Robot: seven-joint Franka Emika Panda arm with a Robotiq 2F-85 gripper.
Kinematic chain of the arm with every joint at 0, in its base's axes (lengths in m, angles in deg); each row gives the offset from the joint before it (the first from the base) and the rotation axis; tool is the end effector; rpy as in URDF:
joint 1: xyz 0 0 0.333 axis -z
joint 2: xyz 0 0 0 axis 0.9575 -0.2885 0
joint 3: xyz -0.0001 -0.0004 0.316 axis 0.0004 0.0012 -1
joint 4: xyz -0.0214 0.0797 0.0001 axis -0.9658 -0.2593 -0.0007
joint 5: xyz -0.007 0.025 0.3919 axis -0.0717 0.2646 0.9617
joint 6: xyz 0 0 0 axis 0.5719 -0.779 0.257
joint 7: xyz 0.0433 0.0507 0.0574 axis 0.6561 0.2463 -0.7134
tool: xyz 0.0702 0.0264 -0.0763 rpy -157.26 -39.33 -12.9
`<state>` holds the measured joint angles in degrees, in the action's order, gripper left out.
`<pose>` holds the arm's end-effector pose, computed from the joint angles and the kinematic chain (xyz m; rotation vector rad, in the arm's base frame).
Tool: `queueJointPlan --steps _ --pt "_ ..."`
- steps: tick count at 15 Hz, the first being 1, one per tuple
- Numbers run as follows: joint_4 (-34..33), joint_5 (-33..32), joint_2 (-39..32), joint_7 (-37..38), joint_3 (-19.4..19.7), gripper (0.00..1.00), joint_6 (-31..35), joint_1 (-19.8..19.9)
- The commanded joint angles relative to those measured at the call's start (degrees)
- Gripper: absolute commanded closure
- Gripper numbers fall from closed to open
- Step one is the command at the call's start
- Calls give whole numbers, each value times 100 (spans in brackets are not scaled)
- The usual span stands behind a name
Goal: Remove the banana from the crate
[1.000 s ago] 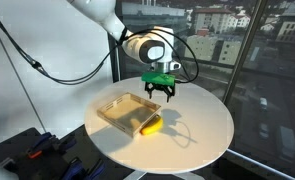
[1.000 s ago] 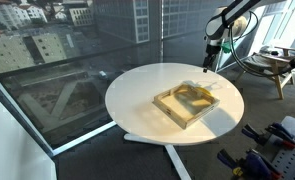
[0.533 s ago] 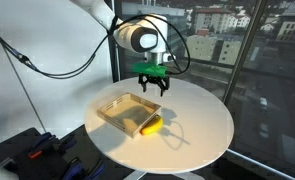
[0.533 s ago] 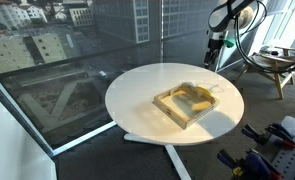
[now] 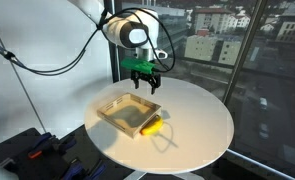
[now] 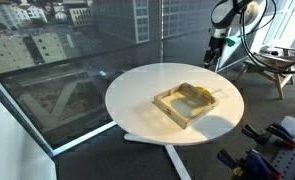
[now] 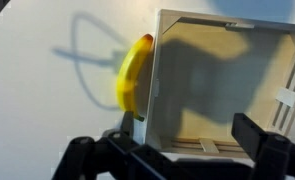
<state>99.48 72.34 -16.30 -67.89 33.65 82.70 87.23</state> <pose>0.5733 -0.1610 0.3114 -3.1084 -0.0937 0.0084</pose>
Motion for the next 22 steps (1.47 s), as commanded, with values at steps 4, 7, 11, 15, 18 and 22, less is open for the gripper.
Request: queueJointPlan --steps 4,7,11,15,18,22 --pt "426 105 457 529 77 0 9 -321" --pt "496 97 548 645 52 0 7 -450" --pt "596 91 685 766 15 0 12 -636" --pt "695 86 840 814 -23 0 6 -811" --pt "740 79 921 860 -58 0 7 -929" --pt "760 73 982 884 -117 0 12 -1068"
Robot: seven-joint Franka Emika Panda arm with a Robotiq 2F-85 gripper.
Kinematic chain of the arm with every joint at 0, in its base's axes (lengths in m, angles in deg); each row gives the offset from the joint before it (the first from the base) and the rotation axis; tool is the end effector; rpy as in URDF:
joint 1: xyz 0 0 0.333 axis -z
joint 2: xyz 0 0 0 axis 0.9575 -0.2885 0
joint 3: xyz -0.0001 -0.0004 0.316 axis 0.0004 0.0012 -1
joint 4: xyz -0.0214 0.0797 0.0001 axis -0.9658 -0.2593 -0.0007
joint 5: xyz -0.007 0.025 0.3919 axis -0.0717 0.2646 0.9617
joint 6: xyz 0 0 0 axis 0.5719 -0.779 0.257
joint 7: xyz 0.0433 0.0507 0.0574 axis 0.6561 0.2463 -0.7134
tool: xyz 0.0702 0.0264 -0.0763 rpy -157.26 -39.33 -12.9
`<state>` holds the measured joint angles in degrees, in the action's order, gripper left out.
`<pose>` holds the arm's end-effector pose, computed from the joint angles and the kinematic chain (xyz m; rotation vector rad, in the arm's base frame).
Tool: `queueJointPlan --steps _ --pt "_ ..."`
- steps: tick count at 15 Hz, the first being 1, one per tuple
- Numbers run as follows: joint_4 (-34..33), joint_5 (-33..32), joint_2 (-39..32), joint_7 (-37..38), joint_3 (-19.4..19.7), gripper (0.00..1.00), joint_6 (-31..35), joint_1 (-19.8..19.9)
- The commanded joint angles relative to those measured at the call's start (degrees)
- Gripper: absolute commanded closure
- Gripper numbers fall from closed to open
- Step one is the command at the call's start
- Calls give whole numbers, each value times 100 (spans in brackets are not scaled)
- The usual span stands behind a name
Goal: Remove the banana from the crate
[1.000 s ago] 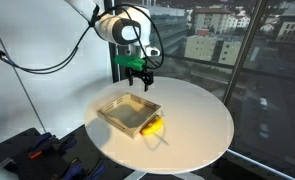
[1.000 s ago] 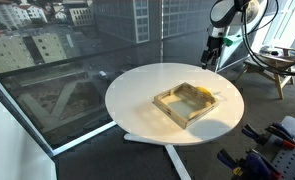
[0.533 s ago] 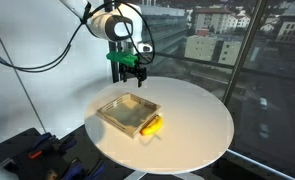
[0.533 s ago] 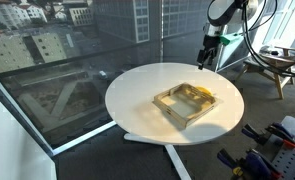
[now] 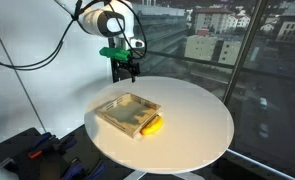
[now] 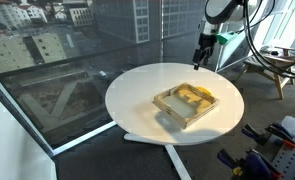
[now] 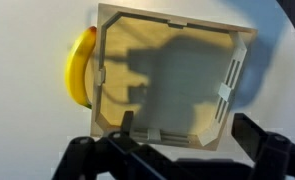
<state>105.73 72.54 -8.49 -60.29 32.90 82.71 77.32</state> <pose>0.5618 -0.0496 0.3433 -3.1014 -0.1722 -0.0279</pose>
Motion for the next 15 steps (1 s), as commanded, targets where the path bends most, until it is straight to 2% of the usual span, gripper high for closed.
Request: queueJointPlan --steps 1,12,15 --pt "123 43 201 127 -57 0 12 -108" --pt "123 52 258 93 -158 0 37 -277" --pt "-6 -3 75 6 -148 0 -2 -266"
